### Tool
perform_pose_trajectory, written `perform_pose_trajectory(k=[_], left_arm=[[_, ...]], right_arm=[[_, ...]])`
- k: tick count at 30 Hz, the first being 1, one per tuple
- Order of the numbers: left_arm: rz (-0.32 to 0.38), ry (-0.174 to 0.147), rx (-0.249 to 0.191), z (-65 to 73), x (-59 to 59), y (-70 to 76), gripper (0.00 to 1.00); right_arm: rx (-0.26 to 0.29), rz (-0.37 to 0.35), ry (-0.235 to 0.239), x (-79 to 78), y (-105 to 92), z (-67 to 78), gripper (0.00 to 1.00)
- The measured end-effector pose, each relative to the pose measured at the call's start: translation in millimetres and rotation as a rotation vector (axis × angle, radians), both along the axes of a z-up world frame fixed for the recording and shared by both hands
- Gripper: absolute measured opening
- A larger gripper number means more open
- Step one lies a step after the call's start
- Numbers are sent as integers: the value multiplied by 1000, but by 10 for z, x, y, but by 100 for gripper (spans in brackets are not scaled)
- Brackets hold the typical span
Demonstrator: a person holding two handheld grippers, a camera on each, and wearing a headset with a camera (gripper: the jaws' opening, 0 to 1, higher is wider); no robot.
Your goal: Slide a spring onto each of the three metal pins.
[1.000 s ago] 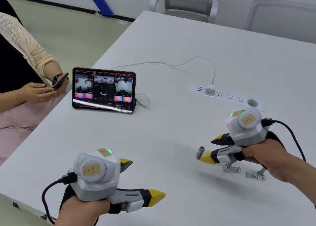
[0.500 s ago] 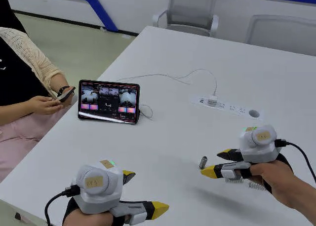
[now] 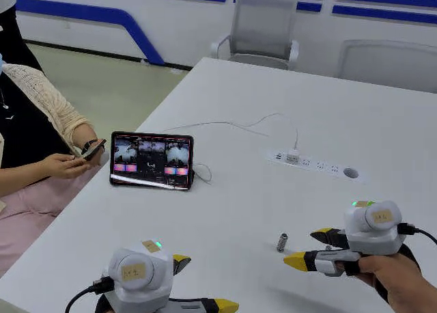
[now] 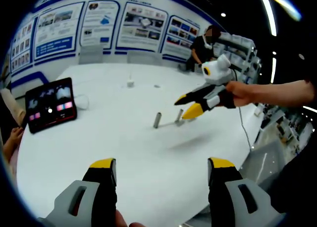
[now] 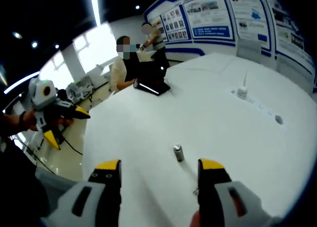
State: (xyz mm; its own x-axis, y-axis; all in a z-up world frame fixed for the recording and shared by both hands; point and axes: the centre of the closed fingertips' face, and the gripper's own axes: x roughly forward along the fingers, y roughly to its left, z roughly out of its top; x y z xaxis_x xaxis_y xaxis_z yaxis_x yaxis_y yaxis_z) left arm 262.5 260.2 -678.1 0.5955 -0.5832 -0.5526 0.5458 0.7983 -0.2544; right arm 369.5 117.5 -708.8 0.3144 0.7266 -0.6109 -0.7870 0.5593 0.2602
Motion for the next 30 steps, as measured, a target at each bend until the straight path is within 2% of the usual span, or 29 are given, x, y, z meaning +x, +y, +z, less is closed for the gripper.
perform_pose_trajectory(k=[9,26,30], left_arm=[[-10,3,9,-6,-15,-50,77],[-20,-5,29,0,54,-69,78],[-22,-4,32,-8,78,-70,78]], right_arm=[[36,-39,-5,-95,-80,55,66],[49,-112,7,-367,-398,-13,71],[71,-129,10,-410,-466,7,73]])
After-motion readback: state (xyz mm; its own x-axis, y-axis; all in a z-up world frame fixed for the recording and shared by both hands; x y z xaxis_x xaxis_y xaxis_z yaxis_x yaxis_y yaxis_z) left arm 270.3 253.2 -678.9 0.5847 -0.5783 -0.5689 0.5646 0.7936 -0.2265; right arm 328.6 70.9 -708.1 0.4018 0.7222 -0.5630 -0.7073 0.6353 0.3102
